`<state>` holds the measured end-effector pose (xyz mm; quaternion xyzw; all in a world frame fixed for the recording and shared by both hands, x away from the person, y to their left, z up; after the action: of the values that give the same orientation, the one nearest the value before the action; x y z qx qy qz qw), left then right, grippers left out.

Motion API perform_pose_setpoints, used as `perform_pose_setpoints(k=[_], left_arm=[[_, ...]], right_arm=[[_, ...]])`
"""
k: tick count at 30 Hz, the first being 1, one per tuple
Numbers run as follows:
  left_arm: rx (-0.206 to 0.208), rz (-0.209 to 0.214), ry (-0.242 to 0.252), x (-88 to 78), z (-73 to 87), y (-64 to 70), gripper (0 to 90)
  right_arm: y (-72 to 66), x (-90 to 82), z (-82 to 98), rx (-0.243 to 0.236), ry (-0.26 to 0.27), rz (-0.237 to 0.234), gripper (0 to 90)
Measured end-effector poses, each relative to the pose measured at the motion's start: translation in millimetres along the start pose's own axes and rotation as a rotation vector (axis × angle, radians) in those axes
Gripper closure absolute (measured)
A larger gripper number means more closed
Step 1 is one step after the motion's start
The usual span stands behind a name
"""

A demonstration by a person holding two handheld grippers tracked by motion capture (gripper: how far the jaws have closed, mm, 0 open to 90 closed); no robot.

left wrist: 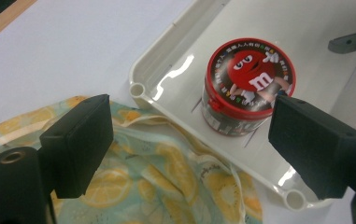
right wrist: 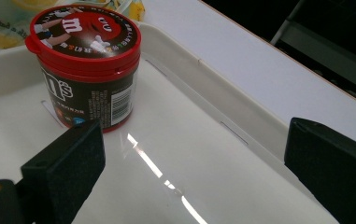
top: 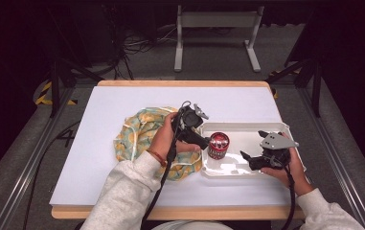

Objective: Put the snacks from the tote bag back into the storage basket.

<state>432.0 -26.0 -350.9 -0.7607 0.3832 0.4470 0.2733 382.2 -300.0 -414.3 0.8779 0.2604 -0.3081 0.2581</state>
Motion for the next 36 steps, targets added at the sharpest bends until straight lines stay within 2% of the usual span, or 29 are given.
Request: perform_pose_setpoints(k=[10, 15, 18, 20, 23, 36], left_arm=[[0.001, -0.012, 0.006, -1.6, 18.8, -9.1, 7.6], [0.015, -0.011, 0.022, -5.9, 31.2, -10.7, 7.3], [0.046, -0.017, 0.042, -8.7, 39.1, -14.8, 7.8], [0.051, -0.006, 0.047, -9.8, 44.6, -17.4, 7.4], [0.056, -0.030, 0.050, -10.6, 51.5, -20.5, 7.4], [0.065, -0.047, 0.074, -18.4, 77.7, -31.7, 7.8]], right_arm=[[-0.3, 0.4, 0.0, -0.001, -0.004, -0.002, 5.9], [-0.5, 0.5, 0.0, -0.004, -0.007, -0.002, 5.9], [-0.6, 0.8, -0.2, -0.006, -0.008, -0.002, 5.9], [-1.4, 0.5, -0.4, -0.009, -0.009, -0.017, 5.9], [-3.0, 0.3, -1.6, -0.010, -0.006, -0.029, 5.9], [-2.9, 0.5, -1.4, -0.011, -0.009, -0.031, 5.9]])
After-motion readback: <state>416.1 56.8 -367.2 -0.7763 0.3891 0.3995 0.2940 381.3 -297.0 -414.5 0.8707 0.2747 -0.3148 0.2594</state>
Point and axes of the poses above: each handheld gripper's, and its own axes: x roughly forward along the jaws, z roughly out of its underside, y roughly to its right, the point moved 2 cm from there along x, roughly forward along the jaws, and after that the axes turned 13 degrees about -y, right-handed, at the moved point
